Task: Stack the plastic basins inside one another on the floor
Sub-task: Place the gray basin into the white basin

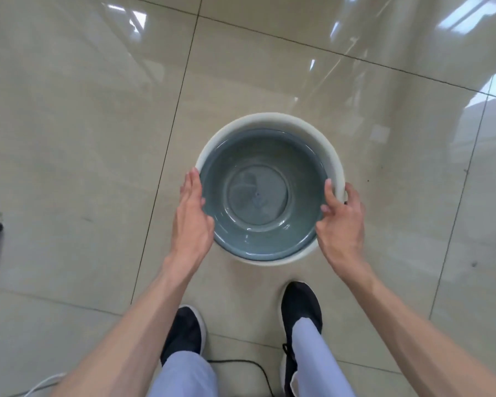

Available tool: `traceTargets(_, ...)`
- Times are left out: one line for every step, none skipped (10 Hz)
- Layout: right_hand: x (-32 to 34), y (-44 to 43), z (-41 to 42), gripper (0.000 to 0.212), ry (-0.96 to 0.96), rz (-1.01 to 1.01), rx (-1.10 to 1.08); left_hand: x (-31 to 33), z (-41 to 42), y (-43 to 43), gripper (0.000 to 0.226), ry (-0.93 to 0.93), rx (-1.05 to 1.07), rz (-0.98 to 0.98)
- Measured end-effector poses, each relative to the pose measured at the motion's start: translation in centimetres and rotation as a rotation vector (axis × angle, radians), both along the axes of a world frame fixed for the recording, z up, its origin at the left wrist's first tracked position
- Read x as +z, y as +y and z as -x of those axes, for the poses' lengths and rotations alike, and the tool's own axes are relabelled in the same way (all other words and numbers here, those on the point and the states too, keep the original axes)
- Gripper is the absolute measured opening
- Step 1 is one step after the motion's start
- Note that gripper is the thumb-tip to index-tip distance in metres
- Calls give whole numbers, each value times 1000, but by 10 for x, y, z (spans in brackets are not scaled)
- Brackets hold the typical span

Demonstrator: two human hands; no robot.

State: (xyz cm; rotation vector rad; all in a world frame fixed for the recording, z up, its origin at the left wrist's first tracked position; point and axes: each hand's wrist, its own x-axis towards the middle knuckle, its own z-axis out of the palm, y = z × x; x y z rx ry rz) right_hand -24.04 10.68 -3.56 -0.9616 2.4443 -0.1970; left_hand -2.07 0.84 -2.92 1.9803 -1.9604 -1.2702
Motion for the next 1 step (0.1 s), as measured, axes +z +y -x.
traceTargets(6, -1, 3, 62, -32, -11, 11, 3, -4, -1, 78, -8, 19, -18)
